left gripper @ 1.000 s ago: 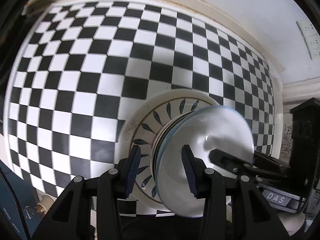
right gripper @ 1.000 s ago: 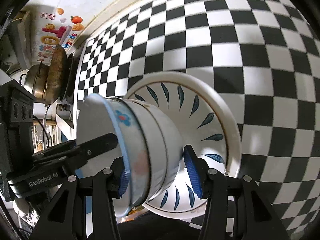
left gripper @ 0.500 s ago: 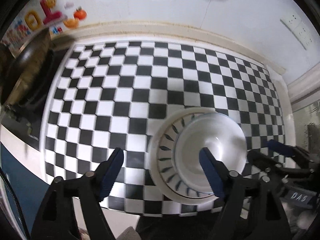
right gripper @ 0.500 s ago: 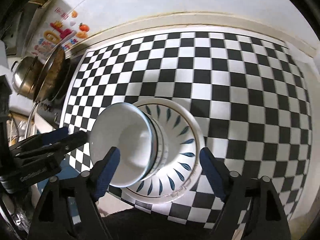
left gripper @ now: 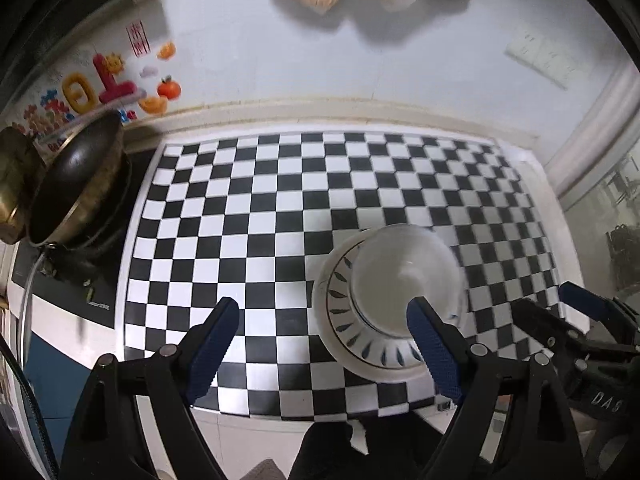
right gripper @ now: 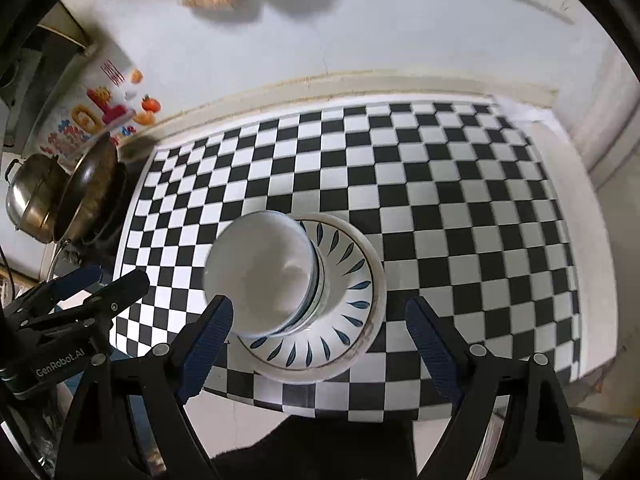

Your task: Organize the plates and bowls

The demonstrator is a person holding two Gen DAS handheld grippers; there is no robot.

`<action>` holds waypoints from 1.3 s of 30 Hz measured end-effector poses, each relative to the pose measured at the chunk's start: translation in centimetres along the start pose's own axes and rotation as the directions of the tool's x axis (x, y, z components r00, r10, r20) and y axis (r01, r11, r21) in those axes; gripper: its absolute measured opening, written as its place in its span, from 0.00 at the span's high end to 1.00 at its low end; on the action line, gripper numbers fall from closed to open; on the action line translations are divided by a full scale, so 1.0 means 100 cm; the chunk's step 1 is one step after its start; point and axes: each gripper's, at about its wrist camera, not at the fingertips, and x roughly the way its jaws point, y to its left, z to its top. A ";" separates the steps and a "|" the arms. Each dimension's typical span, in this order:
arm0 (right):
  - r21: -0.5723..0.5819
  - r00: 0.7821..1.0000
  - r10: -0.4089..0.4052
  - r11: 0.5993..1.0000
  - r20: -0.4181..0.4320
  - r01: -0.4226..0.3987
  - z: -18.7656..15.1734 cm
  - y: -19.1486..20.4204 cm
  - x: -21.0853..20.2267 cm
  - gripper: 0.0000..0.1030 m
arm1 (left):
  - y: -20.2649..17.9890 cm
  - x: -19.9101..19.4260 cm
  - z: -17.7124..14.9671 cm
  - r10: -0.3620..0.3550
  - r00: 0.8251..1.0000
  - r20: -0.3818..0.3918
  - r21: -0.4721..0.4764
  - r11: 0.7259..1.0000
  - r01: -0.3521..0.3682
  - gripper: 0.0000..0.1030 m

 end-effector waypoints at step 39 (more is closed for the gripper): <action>-0.153 0.913 0.019 0.987 0.407 0.048 -0.207 0.014 -0.304 0.12 | -0.050 -0.246 -0.189 0.107 0.943 0.316 -0.067 0.994 -0.091 0.17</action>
